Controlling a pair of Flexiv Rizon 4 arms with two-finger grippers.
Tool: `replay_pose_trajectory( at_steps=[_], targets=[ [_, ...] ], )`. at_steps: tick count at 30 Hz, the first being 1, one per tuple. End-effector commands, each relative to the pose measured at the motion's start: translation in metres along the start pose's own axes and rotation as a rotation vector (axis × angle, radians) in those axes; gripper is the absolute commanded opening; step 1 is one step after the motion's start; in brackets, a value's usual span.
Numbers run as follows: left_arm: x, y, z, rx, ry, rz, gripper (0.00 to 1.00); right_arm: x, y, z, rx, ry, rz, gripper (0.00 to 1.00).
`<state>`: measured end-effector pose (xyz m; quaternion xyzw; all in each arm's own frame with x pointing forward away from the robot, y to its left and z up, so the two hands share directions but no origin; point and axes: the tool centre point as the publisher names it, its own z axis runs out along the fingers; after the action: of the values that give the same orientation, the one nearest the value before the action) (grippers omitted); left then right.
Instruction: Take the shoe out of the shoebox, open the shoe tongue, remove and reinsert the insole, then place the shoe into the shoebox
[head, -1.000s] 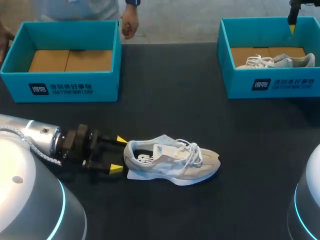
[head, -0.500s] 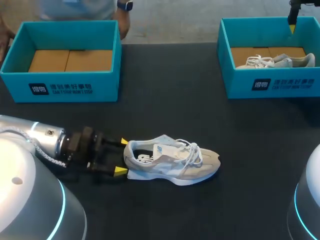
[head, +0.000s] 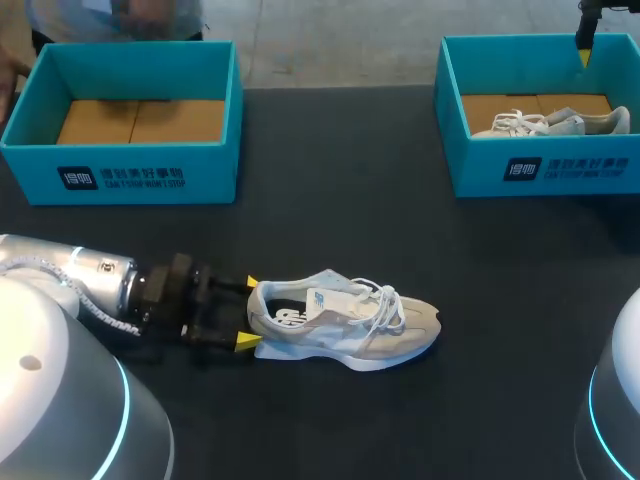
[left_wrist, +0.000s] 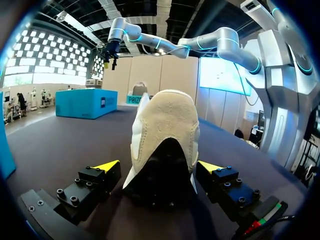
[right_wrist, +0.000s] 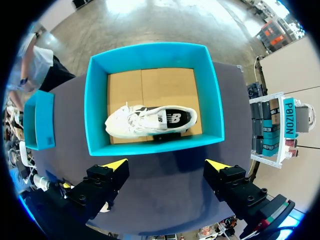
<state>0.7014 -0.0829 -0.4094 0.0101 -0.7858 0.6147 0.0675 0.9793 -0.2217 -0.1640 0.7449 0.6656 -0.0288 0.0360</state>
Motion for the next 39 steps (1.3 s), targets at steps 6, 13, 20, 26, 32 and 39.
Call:
replay_pose_trajectory(
  at_steps=[6, 13, 20, 26, 32, 39],
  targets=[
    [0.001, 0.0, 0.008, 0.004, -0.003, -0.007, 1.0, 0.0, -0.001, 0.0, -0.001, -0.001, 0.001, 1.0],
    [0.002, 0.0, 0.014, 0.006, 0.005, -0.011, 1.0, 0.0, -0.001, 0.0, -0.001, -0.001, 0.001, 1.0],
    [0.005, 0.0, 0.02, 0.007, 0.02, -0.007, 1.0, 0.0, -0.001, 0.0, -0.001, -0.001, 0.001, 1.0],
    [0.008, 0.0, 0.025, 0.013, 0.023, -0.01, 1.0, 0.0, -0.001, 0.0, -0.001, -0.001, 0.001, 1.0],
    [0.008, 0.0, 0.029, 0.014, 0.024, -0.011, 1.0, 0.0, -0.001, 0.0, -0.001, -0.001, 0.001, 1.0],
    [0.009, -0.002, 0.036, 0.017, 0.03, -0.003, 1.0, 0.0, -0.001, 0.0, -0.001, -0.001, 0.001, 1.0]
  ],
)
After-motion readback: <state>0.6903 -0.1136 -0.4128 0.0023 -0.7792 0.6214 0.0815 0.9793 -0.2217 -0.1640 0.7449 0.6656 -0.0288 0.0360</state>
